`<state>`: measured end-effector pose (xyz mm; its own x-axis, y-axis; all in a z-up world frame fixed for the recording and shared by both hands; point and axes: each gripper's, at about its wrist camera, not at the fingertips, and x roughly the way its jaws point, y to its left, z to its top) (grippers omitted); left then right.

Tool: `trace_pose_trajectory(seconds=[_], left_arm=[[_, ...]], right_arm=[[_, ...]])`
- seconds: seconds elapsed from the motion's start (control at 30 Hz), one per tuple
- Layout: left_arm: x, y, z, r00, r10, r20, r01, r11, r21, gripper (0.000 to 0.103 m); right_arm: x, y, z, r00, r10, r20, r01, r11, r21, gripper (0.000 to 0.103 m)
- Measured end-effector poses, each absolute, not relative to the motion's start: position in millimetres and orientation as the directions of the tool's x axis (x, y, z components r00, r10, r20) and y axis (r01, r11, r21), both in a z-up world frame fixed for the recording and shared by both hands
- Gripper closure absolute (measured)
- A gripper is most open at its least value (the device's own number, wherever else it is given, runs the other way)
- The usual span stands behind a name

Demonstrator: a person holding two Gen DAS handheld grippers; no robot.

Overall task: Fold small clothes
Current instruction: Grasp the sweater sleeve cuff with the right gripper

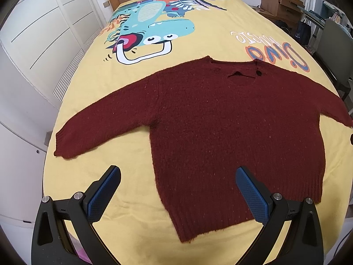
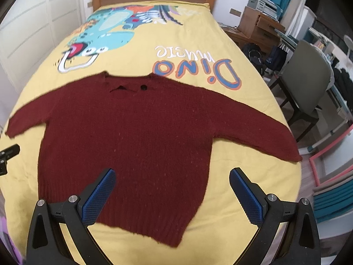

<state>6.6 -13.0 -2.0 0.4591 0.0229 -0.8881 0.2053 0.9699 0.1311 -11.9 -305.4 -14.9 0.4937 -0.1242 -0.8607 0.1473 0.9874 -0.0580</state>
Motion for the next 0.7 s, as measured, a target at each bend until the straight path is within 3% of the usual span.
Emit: trace_pose_trajectory(seconds=[0.17,0.7], left_arm=[[32,-20,-6,0.466,0.020,-0.885,0.217,0.967,0.136,0.001],[108,-30,-62,0.385,0.055,-0.921,0.186,0.973,0.136,0.001]], right_arm=[[6,-369,-29,0.515,-0.163,-0.842,0.255,0.966,-0.031,0.001],[36,-599,-144,0.353,-0.237,-0.905,0.669,0.740,0.067,0.001]])
